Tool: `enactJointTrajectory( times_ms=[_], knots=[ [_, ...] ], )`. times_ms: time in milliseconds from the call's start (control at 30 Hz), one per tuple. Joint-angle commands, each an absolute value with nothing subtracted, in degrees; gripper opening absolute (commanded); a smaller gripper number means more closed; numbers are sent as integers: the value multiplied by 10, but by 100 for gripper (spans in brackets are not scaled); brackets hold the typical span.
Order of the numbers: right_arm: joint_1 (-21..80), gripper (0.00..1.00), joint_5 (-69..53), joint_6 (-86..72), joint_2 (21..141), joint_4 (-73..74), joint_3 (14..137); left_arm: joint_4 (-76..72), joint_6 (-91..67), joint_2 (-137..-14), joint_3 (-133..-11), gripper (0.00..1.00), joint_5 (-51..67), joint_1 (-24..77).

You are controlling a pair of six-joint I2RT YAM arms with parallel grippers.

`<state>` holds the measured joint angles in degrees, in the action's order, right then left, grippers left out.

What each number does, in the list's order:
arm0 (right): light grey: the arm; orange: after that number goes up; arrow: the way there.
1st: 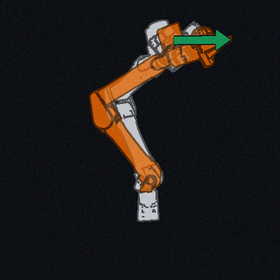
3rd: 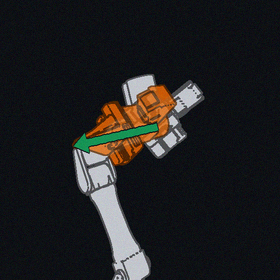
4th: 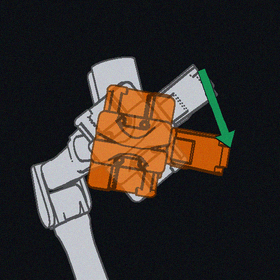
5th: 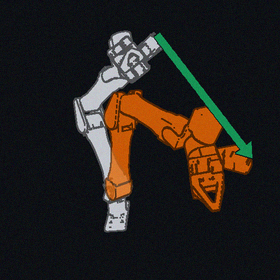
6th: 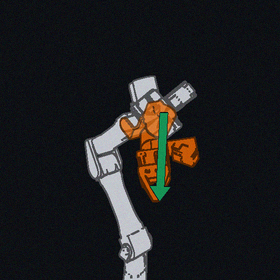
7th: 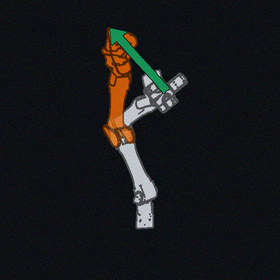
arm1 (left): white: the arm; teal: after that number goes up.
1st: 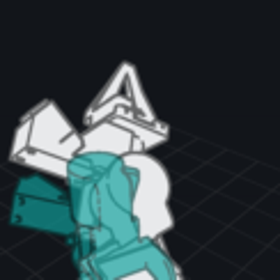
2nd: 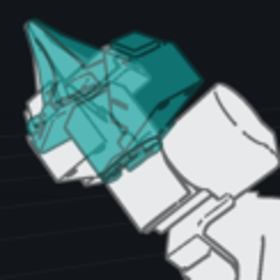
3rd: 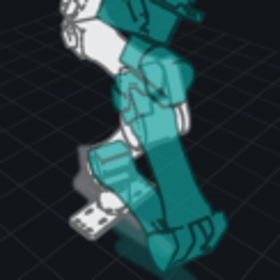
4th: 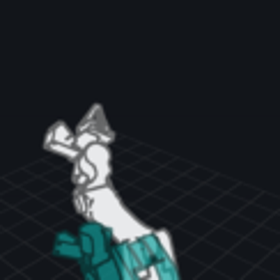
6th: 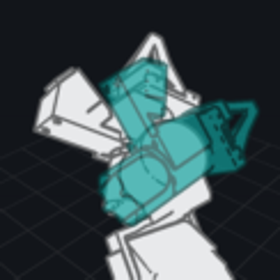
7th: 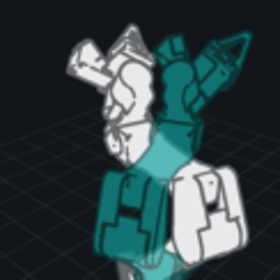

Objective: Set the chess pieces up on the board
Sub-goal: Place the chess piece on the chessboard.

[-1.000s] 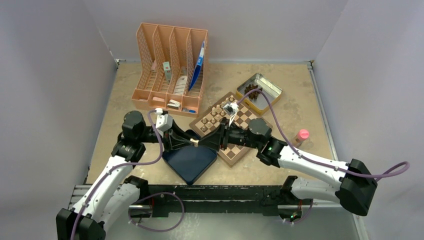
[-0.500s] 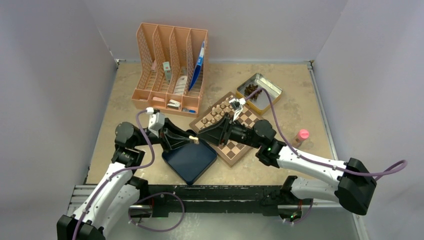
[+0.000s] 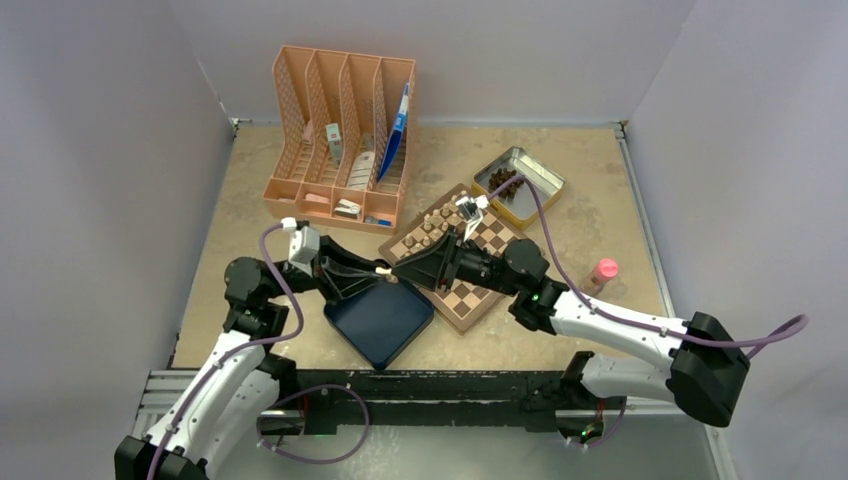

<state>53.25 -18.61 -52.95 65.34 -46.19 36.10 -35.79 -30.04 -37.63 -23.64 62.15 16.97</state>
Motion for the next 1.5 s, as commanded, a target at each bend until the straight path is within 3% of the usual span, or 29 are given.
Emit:
enactJointTrajectory(
  times_ms=[0, 400, 733, 767, 867, 933, 1233, 1467],
  knots=[
    [537, 38, -189, -536, 656, -503, 369, -412, -320, -372, -227, 0, 605, 171],
    [546, 35, -189, -542, 670, -516, 373, -443, -332, -377, -209, 0, 592, 171],
    [547, 18, -175, -544, 671, -514, 373, -441, -325, -374, -206, 0, 590, 171],
    [547, 16, -173, -544, 669, -513, 373, -429, -324, -373, -209, 3, 590, 171],
    [547, 14, -168, -542, 660, -503, 379, -379, -321, -365, -219, 30, 568, 171],
    [547, 13, -166, -546, 652, -493, 381, -349, -321, -355, -225, 41, 553, 171],
    [547, 12, -129, -596, 624, -529, 392, -351, -436, -311, -229, 54, 490, 171],
    [547, 12, -144, -641, 651, -585, 440, -506, -522, -356, -218, 56, 532, 171]
  ],
)
